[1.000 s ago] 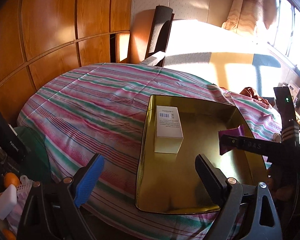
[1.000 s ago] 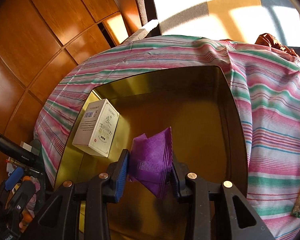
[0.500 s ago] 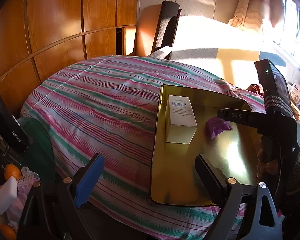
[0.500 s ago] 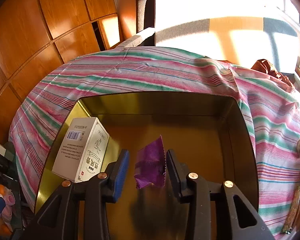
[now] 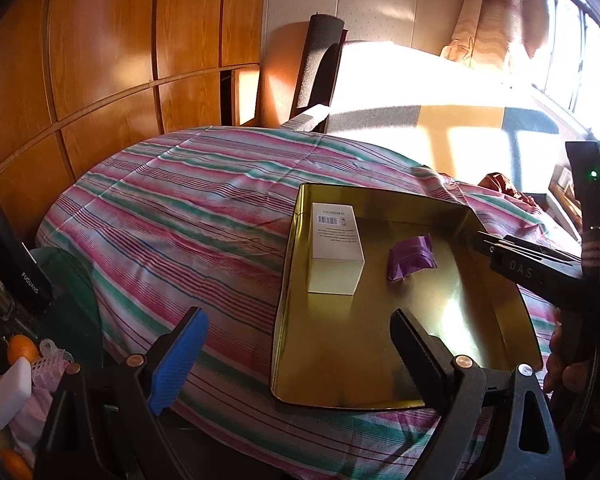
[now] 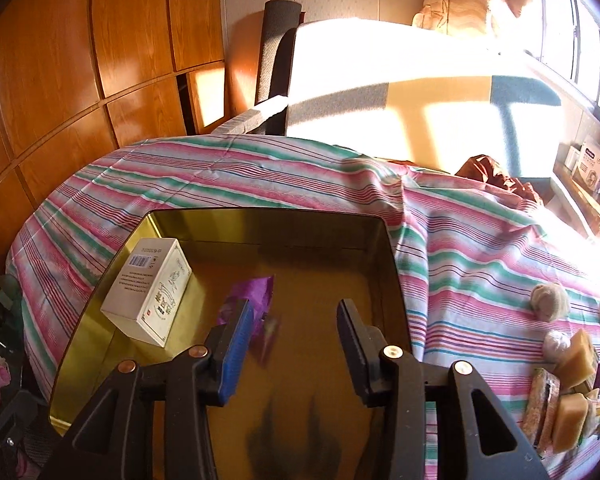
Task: Organize objects
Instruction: 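Release the purple packet into the gold tray and withdraw the right gripper, then grasp the brown cracker packet with the left gripper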
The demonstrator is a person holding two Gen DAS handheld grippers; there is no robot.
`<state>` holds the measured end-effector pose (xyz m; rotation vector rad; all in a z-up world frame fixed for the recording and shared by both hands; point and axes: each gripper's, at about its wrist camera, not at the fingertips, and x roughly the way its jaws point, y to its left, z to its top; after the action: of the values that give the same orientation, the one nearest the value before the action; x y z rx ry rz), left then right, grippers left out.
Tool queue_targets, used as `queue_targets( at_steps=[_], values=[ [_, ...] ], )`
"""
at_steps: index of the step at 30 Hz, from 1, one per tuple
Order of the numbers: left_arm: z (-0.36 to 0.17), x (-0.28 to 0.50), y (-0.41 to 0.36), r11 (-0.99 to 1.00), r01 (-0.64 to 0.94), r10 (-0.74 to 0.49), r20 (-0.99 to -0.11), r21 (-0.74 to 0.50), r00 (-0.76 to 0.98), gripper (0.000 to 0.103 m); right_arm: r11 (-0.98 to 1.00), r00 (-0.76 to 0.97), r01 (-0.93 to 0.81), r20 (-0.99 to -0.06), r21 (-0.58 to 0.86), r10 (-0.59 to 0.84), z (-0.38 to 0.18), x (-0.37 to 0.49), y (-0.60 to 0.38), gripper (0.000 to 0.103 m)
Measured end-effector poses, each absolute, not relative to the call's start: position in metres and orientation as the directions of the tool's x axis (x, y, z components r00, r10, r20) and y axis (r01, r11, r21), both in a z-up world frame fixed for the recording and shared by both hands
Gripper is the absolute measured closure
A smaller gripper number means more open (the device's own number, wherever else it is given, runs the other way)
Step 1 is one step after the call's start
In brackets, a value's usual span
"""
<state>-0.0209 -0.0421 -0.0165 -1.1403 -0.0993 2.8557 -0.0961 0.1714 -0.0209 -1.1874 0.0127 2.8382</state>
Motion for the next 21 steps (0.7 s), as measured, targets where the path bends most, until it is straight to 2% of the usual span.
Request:
queue_targets(
  at_steps=[8, 13, 17, 21],
  values=[
    [-0.017, -0.017, -0.016, -0.992, -0.105, 0.128, -0.692, -0.075, -0.710, 0.010, -0.986, -0.711, -0.153, -0.684, -0.070, 0.159, -0.017, -0.054, 0.206, 0.059],
    [-0.011, -0.012, 0.004, -0.983, -0.176, 0.165, -0.676, -0.053, -0.718, 0.010, -0.978, -0.666, -0.207, -0.733, 0.006, 0.137, -0.026, -0.033, 0.244, 0.059],
    [-0.005, -0.013, 0.024, -0.970, -0.236, 0.214, -0.673, -0.060, -0.708, 0.010, -0.962, -0.667, -0.264, -0.733, 0.065, 0.133, -0.027, -0.004, 0.285, 0.059],
    [0.003, -0.010, 0.057, -0.945, -0.326, 0.270, -0.661, -0.040, -0.700, 0.010, -0.926, -0.669, -0.364, -0.718, 0.096, 0.189, -0.020, 0.029, 0.335, 0.059]
  ],
)
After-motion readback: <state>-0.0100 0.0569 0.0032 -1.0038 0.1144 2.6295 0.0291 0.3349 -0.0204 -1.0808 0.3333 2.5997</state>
